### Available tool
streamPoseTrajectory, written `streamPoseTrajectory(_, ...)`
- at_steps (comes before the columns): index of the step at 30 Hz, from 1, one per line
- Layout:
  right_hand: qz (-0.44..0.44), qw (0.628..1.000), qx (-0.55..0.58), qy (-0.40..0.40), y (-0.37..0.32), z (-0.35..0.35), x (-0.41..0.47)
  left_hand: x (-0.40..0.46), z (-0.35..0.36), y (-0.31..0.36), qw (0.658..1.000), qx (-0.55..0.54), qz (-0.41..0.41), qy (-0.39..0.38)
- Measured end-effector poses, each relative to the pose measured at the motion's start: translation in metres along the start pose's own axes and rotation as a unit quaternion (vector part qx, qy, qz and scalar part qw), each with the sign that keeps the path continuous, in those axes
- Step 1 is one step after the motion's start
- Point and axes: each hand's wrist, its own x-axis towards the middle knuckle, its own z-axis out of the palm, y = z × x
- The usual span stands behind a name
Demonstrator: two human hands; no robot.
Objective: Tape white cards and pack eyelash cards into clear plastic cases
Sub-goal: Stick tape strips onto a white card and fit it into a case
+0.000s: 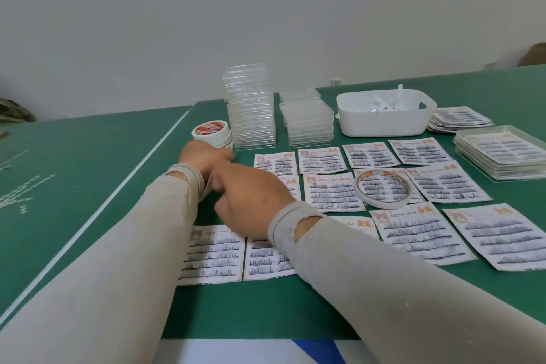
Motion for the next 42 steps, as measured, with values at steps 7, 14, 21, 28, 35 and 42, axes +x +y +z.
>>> streamPoseTrajectory(7,-0.002,0.996,-0.034,0.077,0.009,-0.004,0.005,0.004,0.003,-0.006,1.000,-0.011,0.010,0.001)
streamPoseTrajectory(14,-0.036,0.985,-0.167,-0.035,0.021,-0.009,0.001,0.011,-0.003,-0.011,0.994,-0.074,-0.002,0.081)
streamPoseTrajectory(21,-0.024,0.977,-0.207,-0.045,0.027,-0.001,0.000,0.014,-0.028,-0.003,0.967,-0.222,0.044,0.119)
streamPoseTrajectory(28,-0.004,0.984,-0.178,0.023,0.016,-0.003,0.003,-0.009,-0.022,0.004,0.927,-0.356,0.053,0.102)
streamPoseTrajectory(35,0.021,0.981,-0.160,-0.105,0.016,-0.002,0.000,-0.020,-0.017,0.011,0.900,-0.424,0.061,0.082)
streamPoseTrajectory(42,0.099,0.991,0.074,-0.048,0.026,-0.014,-0.001,-0.043,0.006,0.032,0.865,-0.494,0.082,0.033)
